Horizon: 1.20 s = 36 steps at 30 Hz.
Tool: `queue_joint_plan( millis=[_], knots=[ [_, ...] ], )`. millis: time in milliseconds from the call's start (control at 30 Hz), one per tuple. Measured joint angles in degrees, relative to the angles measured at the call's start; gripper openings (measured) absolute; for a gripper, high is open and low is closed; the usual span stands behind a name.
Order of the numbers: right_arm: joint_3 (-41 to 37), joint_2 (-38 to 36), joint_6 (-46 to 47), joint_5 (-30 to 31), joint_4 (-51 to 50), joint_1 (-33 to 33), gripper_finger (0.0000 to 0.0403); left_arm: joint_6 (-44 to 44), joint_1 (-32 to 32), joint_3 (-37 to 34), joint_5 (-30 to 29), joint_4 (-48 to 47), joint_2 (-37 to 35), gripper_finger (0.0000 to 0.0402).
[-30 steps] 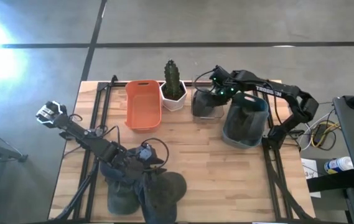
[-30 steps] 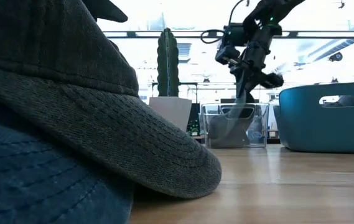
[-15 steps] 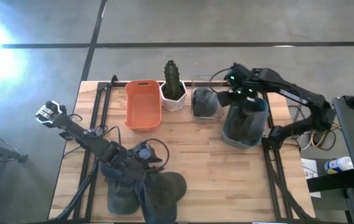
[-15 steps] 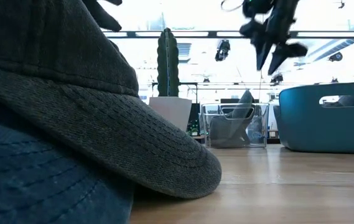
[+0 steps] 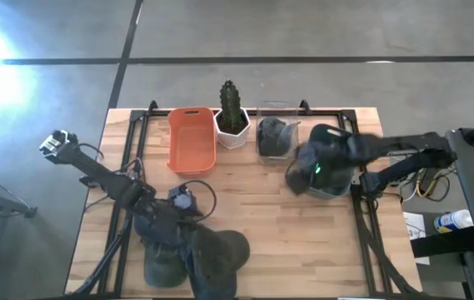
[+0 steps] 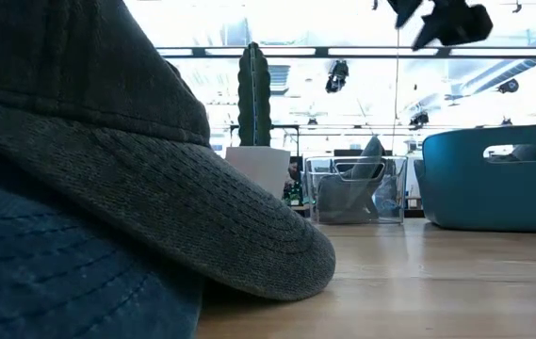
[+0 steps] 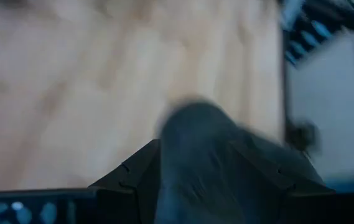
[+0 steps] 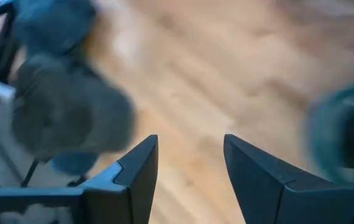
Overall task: Pick & Place hat
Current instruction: Put the black cap into the blue bin
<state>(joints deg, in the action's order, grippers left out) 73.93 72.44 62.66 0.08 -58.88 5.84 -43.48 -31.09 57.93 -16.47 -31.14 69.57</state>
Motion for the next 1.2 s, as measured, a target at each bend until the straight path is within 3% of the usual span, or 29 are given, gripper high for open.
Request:
queue_joint_plan(
  millis=[100,300,533,733,1000,1200],
  knots=[
    [-0.1,4.4,1.6,0.1,7.1,5.1,0.0178,-2.8,-0.7,0.0,8.5,-2.8,-0.5,0.0174],
    [-0.1,15.4,1.9,-6.2,22.6,9.2,0.0178,-7.6,-5.9,-0.1,13.8,-6.0,2.1,0.0174],
    [-0.1,27.4,3.1,-14.8,37.1,10.2,0.0178,-13.3,-9.7,-0.1,12.0,-1.3,6.4,0.0174],
    [-0.1,33.6,7.1,-18.3,43.2,10.3,0.0178,-11.8,-10.2,-0.1,8.5,6.3,9.2,0.0174],
    [-0.1,36.9,11.5,-22.4,44.2,11.7,0.0178,-10.2,-8.6,-1.3,8.8,7.1,17.5,0.0174],
    [-0.1,39.2,14.2,-22.2,44.7,13.9,0.0178,-10.9,-8.4,-2.3,10.3,7.9,23.5,0.0174]
  ],
)
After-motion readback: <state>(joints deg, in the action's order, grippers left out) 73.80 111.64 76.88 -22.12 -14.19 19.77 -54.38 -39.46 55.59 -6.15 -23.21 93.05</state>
